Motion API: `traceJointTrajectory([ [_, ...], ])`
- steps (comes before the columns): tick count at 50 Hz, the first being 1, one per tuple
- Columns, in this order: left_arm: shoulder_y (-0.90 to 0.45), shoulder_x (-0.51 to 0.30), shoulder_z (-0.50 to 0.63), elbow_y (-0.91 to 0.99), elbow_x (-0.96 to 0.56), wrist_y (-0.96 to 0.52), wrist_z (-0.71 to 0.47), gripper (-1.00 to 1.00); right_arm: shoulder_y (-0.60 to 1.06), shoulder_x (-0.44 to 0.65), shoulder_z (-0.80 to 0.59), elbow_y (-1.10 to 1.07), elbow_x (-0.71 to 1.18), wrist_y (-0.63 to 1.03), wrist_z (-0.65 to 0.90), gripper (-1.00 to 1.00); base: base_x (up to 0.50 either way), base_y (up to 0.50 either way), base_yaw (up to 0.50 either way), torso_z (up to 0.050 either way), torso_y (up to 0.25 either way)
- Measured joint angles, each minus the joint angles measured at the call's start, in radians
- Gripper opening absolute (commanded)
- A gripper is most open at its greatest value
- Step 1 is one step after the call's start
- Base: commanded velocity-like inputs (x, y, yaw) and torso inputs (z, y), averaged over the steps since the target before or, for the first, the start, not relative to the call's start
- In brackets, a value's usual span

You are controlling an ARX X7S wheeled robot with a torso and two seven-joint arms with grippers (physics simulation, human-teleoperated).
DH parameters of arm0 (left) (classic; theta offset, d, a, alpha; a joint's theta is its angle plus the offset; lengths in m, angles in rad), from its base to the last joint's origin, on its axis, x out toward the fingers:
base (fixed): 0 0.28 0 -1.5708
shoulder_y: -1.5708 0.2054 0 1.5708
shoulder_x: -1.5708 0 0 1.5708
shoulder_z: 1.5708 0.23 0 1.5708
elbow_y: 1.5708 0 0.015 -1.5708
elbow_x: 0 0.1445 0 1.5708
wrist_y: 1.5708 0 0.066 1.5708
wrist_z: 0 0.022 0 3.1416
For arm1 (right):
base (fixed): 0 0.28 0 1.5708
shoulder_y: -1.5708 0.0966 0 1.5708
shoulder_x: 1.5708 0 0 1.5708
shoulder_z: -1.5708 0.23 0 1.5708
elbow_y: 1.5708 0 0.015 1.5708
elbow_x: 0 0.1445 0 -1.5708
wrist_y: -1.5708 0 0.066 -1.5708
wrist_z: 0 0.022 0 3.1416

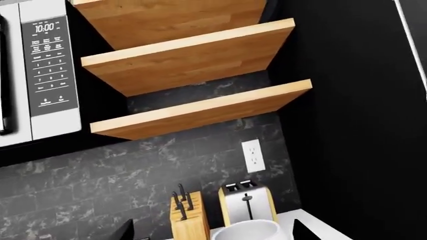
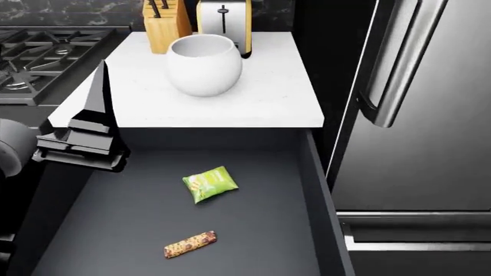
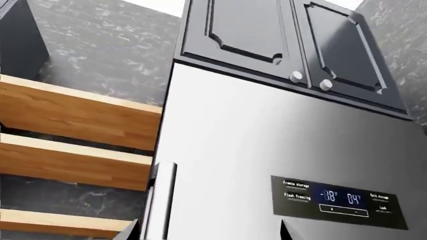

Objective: Place the bar in the bowl and close the drawer.

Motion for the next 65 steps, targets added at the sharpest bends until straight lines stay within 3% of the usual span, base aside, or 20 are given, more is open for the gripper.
traceJointTrajectory([
  [7, -0.013, -0.011, 0.011, -0.001, -0.010, 0.004, -0.008, 1.00, -0.239, 0.022, 0.370, 0.000, 0.099, 0.046, -0.022, 1.00, 0.43, 0.00, 0.00, 0.000, 0.000],
  [22, -0.017, -0.026, 0.030, -0.005, -0.010, 0.024, -0.015, 1.00, -0.723, 0.036, 0.834, 0.000, 0.110, 0.021, -0.046, 1.00, 0.33, 0.00, 0.00, 0.000, 0.000],
  [33, -0.004, -0.034, 0.047, -0.010, -0.010, 0.040, -0.006, 1.00, -1.244, -0.011, 1.244, 0.000, 0.018, -0.116, -0.100, 1.00, 0.00, 0.00, 0.00, 0.000, 0.000],
  [45, -0.062, -0.048, 0.151, -0.084, -0.196, -0.010, 0.090, 1.00, -1.462, -0.003, 1.357, 0.000, -0.062, -0.162, -0.081, 1.00, 0.00, 0.00, 0.00, 0.000, 0.000],
  [65, -0.236, -0.016, 0.396, -0.263, -0.529, -0.175, 0.181, 1.00, -1.544, 0.008, 1.326, 0.000, -0.143, -0.198, -0.047, 1.00, 0.00, 0.00, 0.00, 0.000, 0.000],
])
